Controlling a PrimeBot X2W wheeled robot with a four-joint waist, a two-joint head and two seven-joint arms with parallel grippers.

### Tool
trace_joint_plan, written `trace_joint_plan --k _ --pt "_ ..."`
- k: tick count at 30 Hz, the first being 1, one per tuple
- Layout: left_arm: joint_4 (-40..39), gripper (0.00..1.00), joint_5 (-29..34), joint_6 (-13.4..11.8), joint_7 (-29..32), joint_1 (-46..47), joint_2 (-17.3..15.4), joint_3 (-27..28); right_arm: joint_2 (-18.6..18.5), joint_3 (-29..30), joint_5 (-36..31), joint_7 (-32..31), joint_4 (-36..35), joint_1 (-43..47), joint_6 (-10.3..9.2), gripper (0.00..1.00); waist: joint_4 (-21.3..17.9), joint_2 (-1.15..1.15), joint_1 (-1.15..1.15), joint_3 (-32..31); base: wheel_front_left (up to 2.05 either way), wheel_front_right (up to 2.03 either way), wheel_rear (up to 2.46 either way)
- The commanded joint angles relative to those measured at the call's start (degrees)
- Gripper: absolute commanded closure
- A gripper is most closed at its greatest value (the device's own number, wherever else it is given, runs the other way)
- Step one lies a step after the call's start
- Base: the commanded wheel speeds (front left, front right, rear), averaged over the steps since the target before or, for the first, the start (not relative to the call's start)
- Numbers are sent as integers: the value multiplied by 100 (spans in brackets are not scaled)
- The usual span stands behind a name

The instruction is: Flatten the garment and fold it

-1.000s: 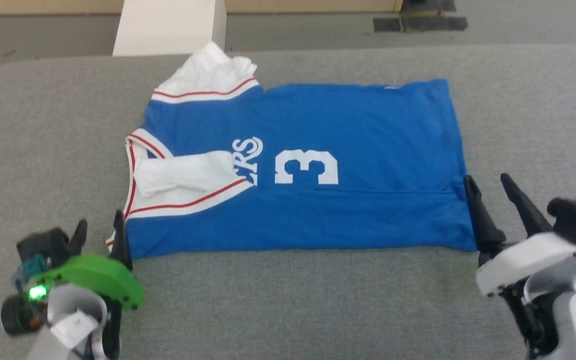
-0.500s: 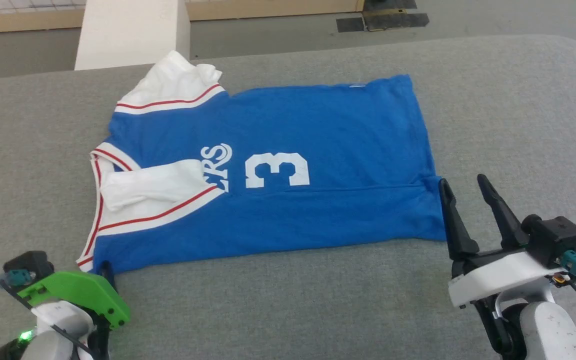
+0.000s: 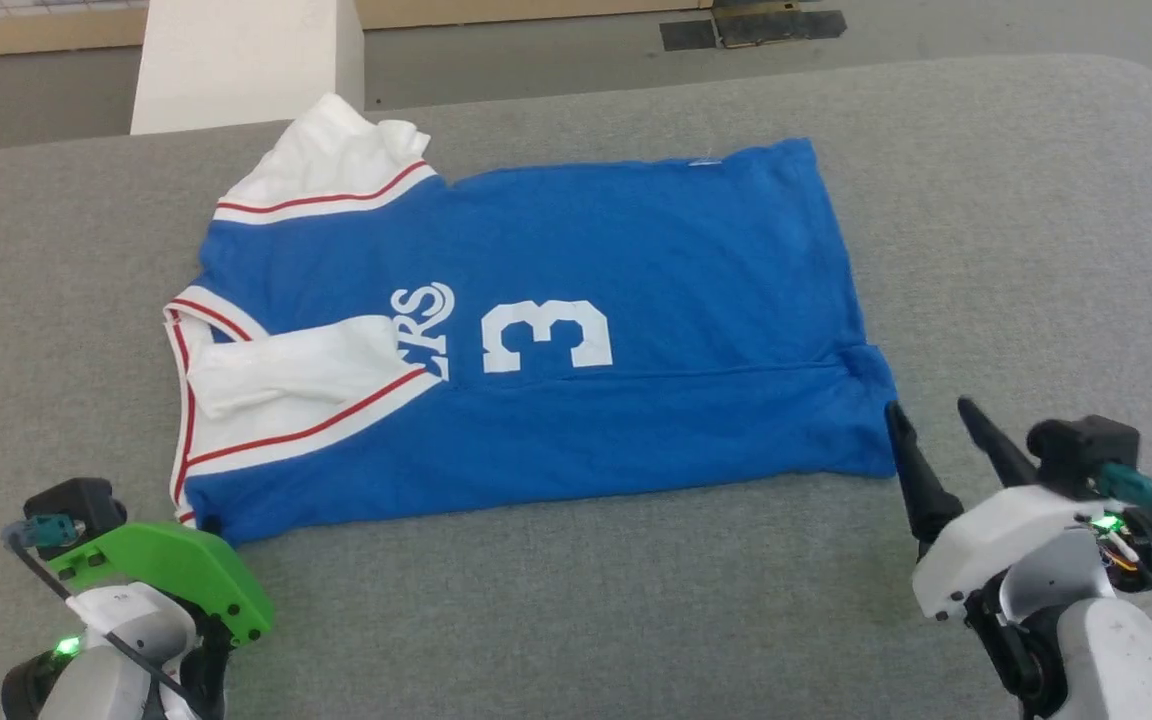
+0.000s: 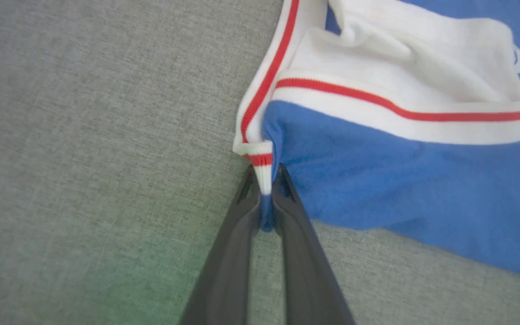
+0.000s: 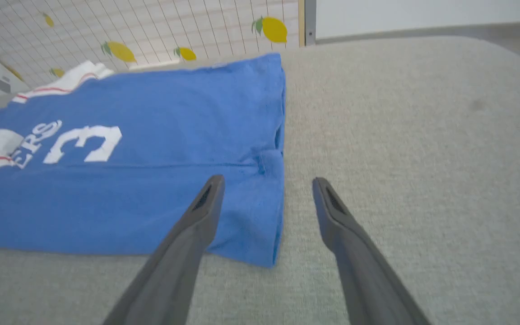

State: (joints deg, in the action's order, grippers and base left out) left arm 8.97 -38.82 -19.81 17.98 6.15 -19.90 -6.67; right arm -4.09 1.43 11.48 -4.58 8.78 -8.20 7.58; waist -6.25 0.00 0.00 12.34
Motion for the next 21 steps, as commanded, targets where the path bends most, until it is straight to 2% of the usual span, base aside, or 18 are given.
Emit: trace_joint_plan --k 1,6,11,12,13,14,15,16,17,21 --pt "25 100 8 55 -25 25 33 -66 50 76 -16 -339 76 -125 -9 0 76 0 0 22 0 0 0" --pt "15 100 39 159 -90 118 73 -184 99 397 -139 -1867 262 -344 -9 0 228 0 0 86 0 0 0" --pt "53 100 50 248 -152 202 99 -262 114 381 -397 -3197 186 -452 -9 0 331 0 0 161 0 0 0" --pt "62 100 55 258 -165 217 100 -271 115 398 -422 -3395 153 -456 -9 4 342 0 0 171 0 0 0" --pt "68 100 59 276 -192 237 103 -280 117 419 -443 -3615 102 -459 -9 23 355 0 0 185 0 0 0" --pt "69 100 58 291 -229 253 110 -277 118 415 -446 -3775 61 -460 -9 54 365 0 0 195 0 0 0" --pt "77 100 52 310 -266 269 120 -275 119 422 -438 -3930 2 -458 -9 72 376 0 0 206 0 0 0" --pt "84 100 55 323 -298 283 123 -276 119 420 -439 -4011 -54 -456 -9 97 384 0 0 215 0 0 0" --pt "94 100 72 338 -356 305 124 -278 119 418 -437 -4068 -121 -452 -9 100 392 0 0 221 0 0 0" --pt "166 100 108 398 -593 354 152 -271 120 400 -384 -3916 -302 -439 -9 100 409 0 0 159 0 0 0"
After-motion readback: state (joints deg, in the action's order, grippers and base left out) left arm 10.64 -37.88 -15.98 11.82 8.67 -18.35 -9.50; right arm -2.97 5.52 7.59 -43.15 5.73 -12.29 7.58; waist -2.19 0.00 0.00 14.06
